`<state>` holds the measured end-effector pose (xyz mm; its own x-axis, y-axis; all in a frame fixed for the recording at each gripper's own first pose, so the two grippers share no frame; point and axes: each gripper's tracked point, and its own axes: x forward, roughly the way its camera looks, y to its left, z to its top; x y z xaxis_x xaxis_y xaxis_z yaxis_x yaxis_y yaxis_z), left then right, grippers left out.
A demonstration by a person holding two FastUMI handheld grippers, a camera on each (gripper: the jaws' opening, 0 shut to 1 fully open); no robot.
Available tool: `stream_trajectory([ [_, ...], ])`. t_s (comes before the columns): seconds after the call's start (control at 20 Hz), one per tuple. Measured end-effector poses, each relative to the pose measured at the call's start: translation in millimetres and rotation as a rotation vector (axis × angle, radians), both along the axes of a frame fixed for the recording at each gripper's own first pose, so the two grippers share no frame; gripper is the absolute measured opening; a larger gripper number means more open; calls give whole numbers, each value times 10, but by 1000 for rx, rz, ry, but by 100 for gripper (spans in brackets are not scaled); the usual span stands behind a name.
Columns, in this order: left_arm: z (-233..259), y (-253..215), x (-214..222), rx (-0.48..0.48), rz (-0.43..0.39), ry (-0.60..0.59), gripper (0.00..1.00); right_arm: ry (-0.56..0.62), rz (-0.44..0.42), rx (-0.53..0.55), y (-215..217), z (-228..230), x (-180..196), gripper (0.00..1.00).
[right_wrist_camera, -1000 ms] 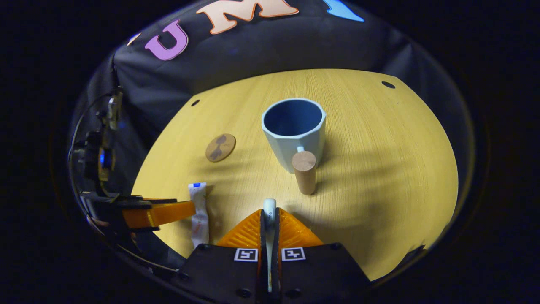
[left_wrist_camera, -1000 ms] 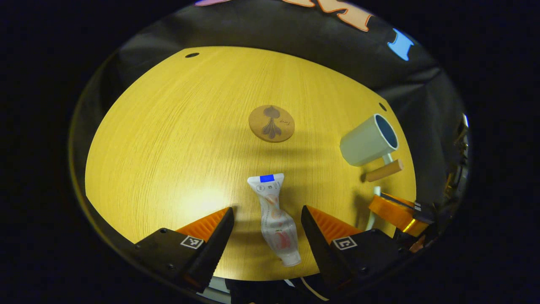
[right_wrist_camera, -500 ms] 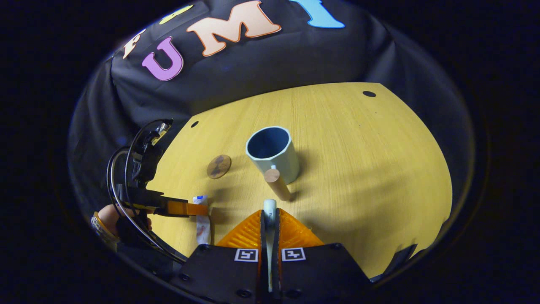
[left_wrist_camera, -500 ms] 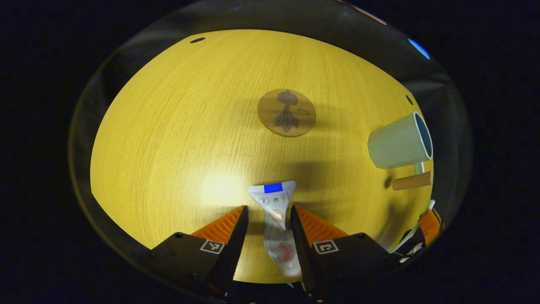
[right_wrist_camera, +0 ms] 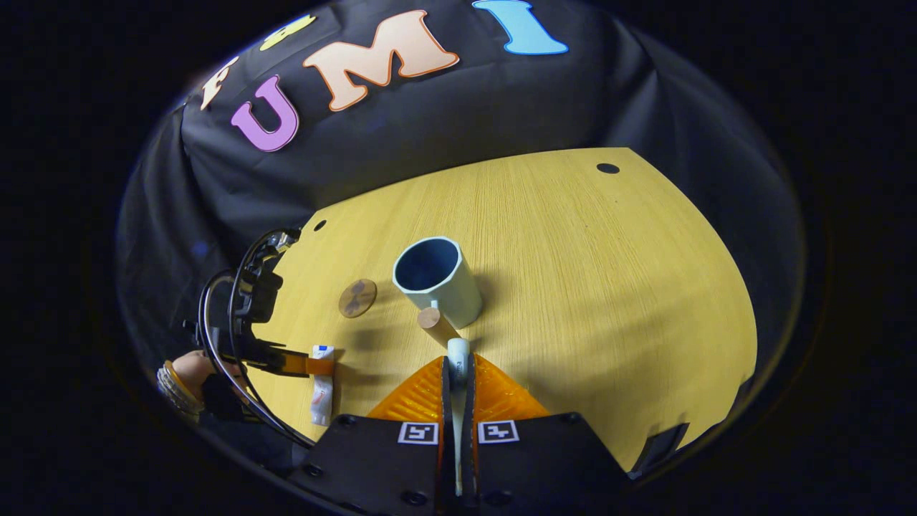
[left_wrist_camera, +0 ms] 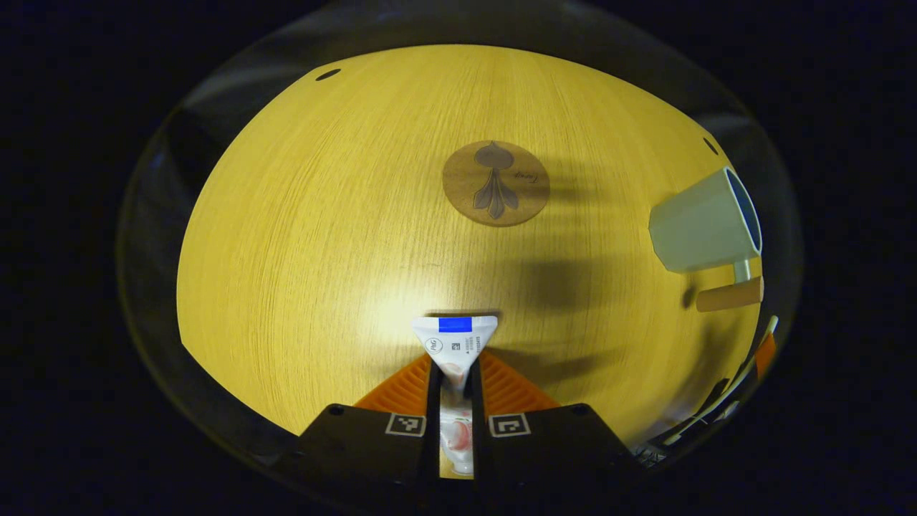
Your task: Put the toothbrush and toothpaste on the desktop into the cup, then pick up the cup and place it on the coaster on the desktop.
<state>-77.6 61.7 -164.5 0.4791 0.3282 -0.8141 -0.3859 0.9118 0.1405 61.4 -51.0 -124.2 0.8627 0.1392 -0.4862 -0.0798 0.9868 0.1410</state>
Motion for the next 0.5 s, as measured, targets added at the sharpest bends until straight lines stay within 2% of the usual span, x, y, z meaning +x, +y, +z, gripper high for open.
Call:
stream_trajectory([
  [0.15, 18, 1, -10, -15, -45, -83, 9, -25, -9, 10, -51, 122, 28, 6],
  [0.25, 15, -12, 13, -70, -16, -138, 6, -49, -11, 21, -67, 216, 56, 6],
  [0.35, 128, -91, 105, -142, -3, -247, 4, -71, -4, 22, -87, 319, 89, 6],
  [0.5, 424, -112, 247, -106, -23, -344, 4, -130, 11, 22, -123, 580, 191, 6],
])
